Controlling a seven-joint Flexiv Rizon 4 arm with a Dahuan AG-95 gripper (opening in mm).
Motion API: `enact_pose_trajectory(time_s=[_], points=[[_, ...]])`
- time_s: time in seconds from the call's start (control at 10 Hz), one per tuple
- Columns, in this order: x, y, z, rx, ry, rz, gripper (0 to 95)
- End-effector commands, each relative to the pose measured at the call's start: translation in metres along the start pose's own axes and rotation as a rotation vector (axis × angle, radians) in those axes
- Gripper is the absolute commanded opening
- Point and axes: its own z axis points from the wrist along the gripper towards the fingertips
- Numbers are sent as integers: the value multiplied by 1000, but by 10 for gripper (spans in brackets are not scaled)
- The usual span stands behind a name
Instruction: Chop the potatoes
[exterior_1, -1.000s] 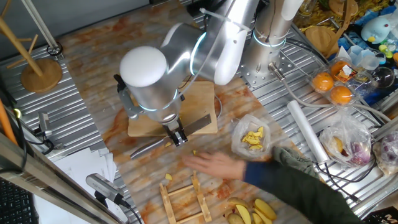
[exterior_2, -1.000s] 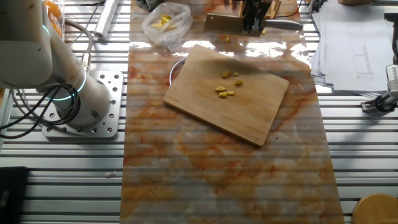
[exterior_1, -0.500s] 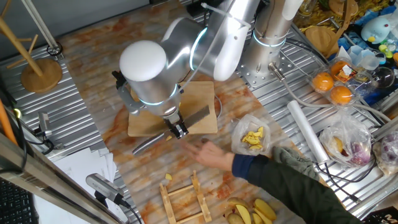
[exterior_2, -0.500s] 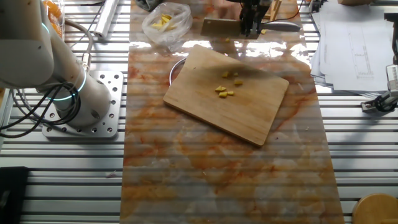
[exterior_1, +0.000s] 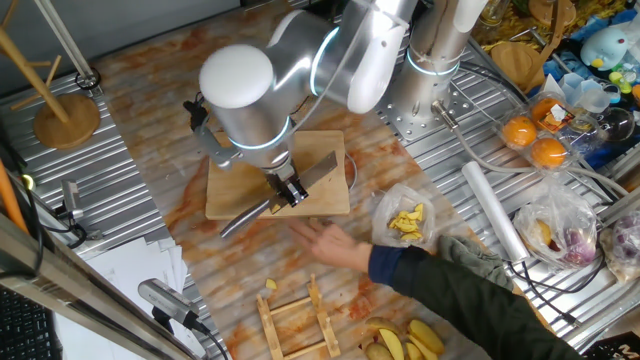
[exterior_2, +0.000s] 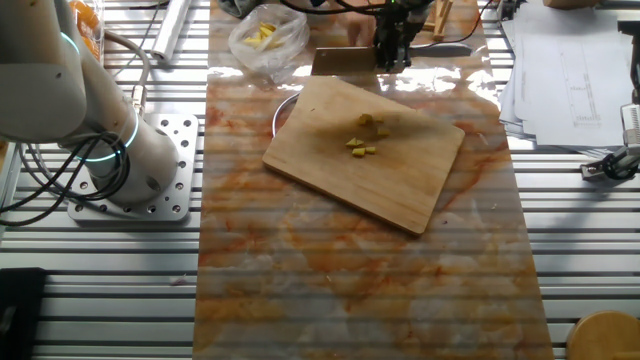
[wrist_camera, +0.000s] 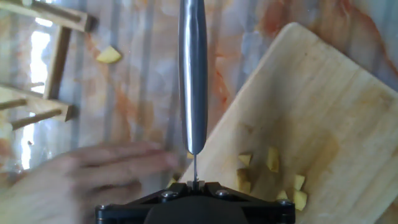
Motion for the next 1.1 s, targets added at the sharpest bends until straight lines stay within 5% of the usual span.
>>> enact_pose_trajectory(time_s=[0.1,0.5,1.1], points=[[-1,2,-2,-5,1,-3,0],[-8,10,-7,-19,4,15,0],[-13,18,-10,-49,-35,205,0]])
